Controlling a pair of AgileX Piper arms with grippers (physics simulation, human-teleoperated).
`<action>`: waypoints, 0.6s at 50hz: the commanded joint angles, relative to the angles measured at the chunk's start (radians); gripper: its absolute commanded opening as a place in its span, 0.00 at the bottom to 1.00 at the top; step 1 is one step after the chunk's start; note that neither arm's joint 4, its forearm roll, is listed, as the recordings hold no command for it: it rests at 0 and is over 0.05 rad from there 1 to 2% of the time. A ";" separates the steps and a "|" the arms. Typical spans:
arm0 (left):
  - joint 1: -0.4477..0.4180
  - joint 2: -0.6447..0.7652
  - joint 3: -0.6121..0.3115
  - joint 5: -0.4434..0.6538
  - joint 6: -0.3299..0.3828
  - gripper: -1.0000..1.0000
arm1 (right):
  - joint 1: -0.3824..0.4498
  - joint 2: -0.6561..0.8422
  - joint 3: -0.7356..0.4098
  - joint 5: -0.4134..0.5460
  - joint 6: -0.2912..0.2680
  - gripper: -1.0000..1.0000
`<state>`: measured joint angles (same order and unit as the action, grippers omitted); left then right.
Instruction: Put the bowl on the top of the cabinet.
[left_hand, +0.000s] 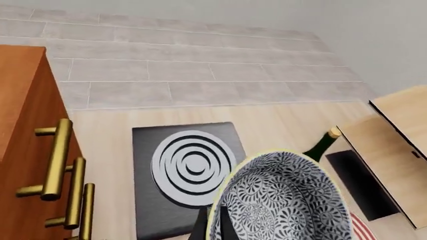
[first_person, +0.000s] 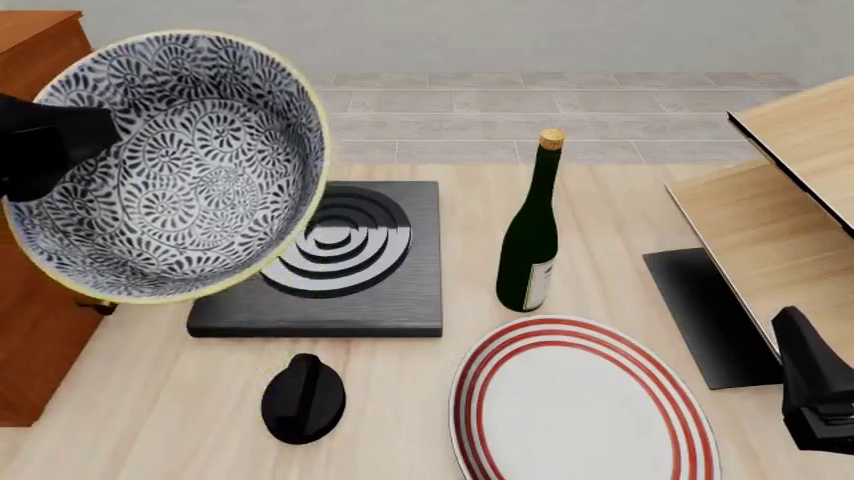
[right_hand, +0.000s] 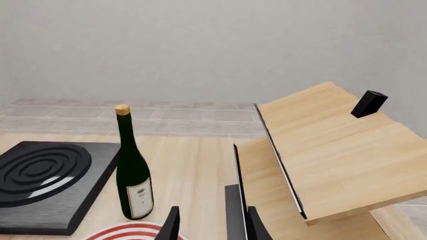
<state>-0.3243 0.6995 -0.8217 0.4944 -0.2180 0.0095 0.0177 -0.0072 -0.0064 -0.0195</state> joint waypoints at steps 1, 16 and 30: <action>0.064 0.093 -0.073 0.001 -0.017 0.00 | -0.001 0.004 0.000 -0.004 0.003 1.00; 0.127 0.162 -0.175 0.072 -0.048 0.00 | -0.002 0.010 0.002 -0.010 0.003 1.00; 0.266 0.233 -0.275 0.171 -0.192 0.00 | -0.003 0.002 0.002 -0.003 0.003 1.00</action>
<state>-0.1105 0.8723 -1.0259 0.6107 -0.3483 0.0069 0.0212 -0.0056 -0.0114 -0.0170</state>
